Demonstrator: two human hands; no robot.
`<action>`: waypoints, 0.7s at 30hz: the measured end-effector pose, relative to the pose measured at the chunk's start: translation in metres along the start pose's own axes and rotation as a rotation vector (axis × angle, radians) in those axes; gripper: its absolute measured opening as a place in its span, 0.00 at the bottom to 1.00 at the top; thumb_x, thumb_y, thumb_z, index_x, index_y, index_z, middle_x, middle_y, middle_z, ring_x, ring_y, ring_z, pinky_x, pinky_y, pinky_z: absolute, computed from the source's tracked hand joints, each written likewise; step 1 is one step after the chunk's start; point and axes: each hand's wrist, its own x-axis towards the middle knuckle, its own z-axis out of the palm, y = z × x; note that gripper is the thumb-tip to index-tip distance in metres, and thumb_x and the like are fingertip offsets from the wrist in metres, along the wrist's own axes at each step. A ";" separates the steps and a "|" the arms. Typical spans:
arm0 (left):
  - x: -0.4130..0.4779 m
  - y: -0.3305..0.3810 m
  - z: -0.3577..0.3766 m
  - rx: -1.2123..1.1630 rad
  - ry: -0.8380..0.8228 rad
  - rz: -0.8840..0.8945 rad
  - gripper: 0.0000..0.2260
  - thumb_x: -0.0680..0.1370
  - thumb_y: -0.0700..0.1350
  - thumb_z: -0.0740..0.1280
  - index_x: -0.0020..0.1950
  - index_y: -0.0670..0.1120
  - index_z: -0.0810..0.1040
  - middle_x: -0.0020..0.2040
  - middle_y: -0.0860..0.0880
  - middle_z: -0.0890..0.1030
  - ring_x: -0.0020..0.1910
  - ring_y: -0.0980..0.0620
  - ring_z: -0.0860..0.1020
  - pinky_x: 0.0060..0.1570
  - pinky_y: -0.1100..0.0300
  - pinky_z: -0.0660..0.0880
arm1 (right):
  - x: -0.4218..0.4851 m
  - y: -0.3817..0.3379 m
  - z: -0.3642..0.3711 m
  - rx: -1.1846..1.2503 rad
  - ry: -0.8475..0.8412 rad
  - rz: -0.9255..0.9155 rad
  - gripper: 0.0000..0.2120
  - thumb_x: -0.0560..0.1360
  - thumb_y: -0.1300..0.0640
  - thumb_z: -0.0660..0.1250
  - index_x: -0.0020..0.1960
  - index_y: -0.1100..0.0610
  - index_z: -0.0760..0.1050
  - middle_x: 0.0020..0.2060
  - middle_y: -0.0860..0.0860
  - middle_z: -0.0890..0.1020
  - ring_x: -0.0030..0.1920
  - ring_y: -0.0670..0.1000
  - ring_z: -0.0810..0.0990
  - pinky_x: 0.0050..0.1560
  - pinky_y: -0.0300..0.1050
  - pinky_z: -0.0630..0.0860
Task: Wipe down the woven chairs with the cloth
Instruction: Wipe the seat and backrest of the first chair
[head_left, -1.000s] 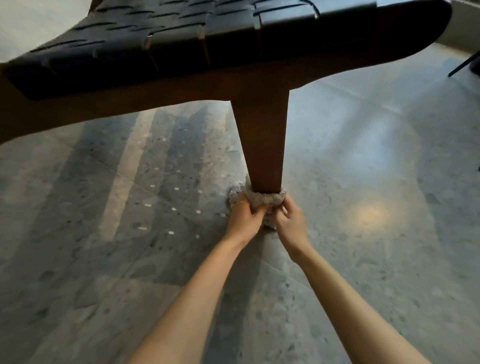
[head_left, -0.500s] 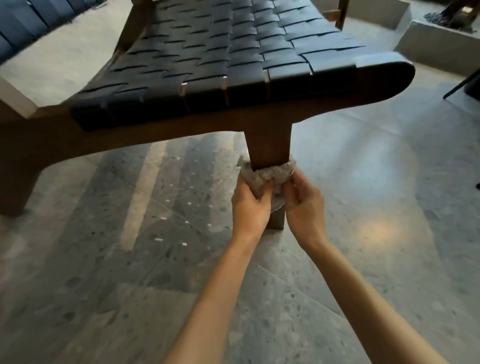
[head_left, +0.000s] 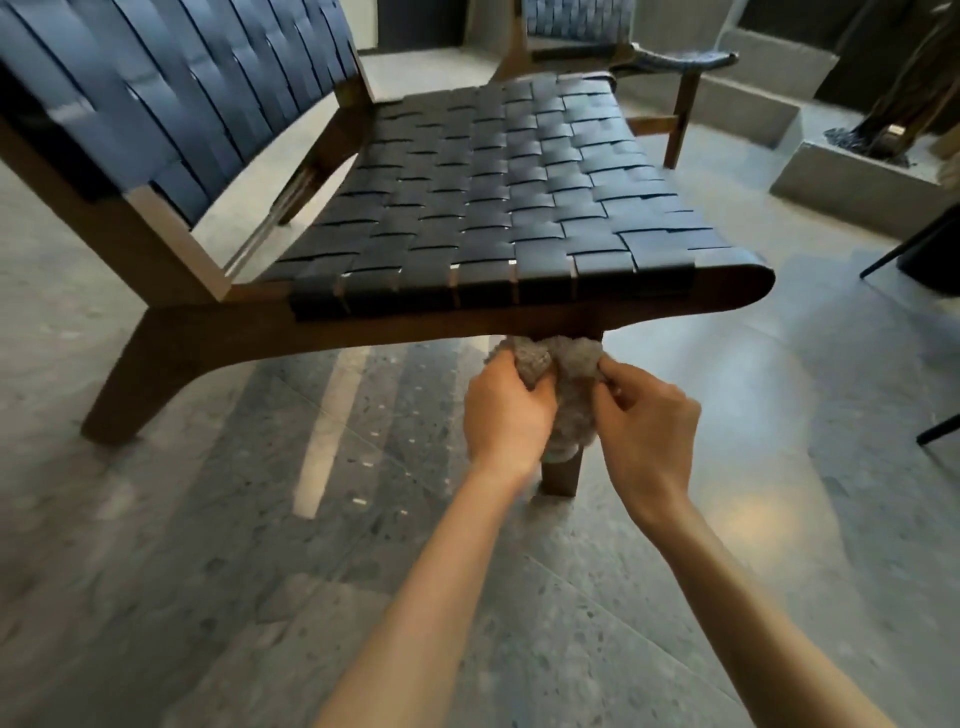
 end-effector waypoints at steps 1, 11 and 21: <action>0.008 0.005 -0.012 0.114 -0.088 0.011 0.09 0.77 0.48 0.66 0.55 0.46 0.78 0.49 0.47 0.81 0.51 0.47 0.78 0.41 0.62 0.66 | -0.004 -0.004 0.000 -0.012 -0.019 0.004 0.11 0.75 0.63 0.69 0.57 0.59 0.81 0.44 0.50 0.85 0.35 0.38 0.75 0.41 0.17 0.68; 0.066 0.021 -0.142 0.709 -0.660 -0.067 0.27 0.76 0.59 0.64 0.66 0.41 0.72 0.60 0.43 0.76 0.58 0.45 0.75 0.49 0.57 0.71 | -0.009 -0.077 0.026 0.067 -0.301 0.008 0.16 0.71 0.48 0.74 0.56 0.49 0.75 0.42 0.43 0.80 0.39 0.41 0.78 0.34 0.35 0.76; 0.050 -0.061 -0.288 0.368 -0.627 0.019 0.15 0.73 0.57 0.70 0.56 0.55 0.72 0.52 0.55 0.77 0.51 0.57 0.75 0.45 0.66 0.71 | -0.028 -0.167 0.092 0.017 -0.563 -0.135 0.12 0.68 0.45 0.74 0.49 0.46 0.76 0.41 0.42 0.70 0.39 0.39 0.70 0.36 0.33 0.66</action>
